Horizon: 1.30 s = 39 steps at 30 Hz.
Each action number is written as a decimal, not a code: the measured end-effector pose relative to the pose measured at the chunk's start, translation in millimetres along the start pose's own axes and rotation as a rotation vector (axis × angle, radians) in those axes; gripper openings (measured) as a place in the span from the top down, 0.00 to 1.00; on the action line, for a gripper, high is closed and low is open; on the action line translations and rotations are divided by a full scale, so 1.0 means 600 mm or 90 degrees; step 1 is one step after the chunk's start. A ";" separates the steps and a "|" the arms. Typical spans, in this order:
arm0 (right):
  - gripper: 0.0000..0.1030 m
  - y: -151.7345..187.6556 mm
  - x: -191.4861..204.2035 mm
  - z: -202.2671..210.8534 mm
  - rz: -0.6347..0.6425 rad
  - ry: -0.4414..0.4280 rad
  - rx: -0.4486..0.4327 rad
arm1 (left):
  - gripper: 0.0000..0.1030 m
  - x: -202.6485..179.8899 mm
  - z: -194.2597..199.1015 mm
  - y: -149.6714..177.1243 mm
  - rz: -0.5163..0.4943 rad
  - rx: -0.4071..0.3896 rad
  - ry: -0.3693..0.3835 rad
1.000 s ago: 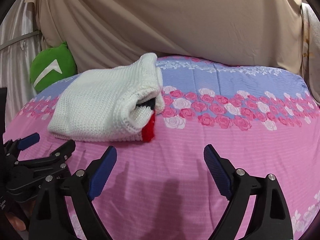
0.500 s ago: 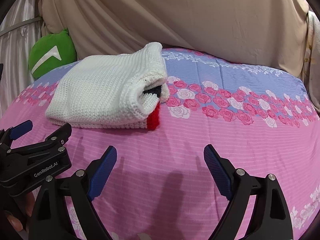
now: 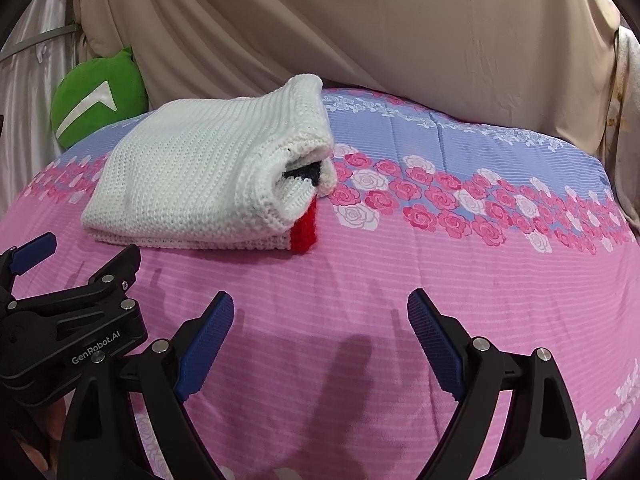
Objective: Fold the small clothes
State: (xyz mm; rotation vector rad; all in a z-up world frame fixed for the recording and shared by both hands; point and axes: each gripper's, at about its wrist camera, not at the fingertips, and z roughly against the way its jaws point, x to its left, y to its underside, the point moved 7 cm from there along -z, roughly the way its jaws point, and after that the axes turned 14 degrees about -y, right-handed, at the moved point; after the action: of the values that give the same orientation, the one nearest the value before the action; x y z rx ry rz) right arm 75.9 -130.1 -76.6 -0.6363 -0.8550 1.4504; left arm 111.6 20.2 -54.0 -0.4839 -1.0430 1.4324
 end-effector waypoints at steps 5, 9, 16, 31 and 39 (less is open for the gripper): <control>0.16 0.000 -0.001 -0.001 0.001 0.002 0.000 | 0.06 0.000 -0.001 0.000 -0.002 0.002 -0.006; 0.16 0.000 -0.002 -0.002 0.001 0.003 0.002 | 0.06 -0.001 -0.002 0.000 -0.004 0.003 -0.009; 0.16 0.001 -0.006 -0.003 0.003 0.004 0.003 | 0.06 -0.003 -0.001 0.001 -0.011 0.004 -0.024; 0.16 0.001 -0.007 -0.001 0.005 0.007 0.003 | 0.06 -0.002 -0.002 0.001 -0.012 0.003 -0.025; 0.16 0.000 -0.008 -0.002 0.007 0.006 0.003 | 0.08 -0.003 -0.001 0.002 -0.012 0.004 -0.023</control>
State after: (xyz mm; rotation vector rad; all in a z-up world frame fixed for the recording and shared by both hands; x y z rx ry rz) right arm 76.9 -135.0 -77.9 -0.6443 -0.8418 1.4574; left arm 111.9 18.9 -56.0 -0.4447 -1.0691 1.4318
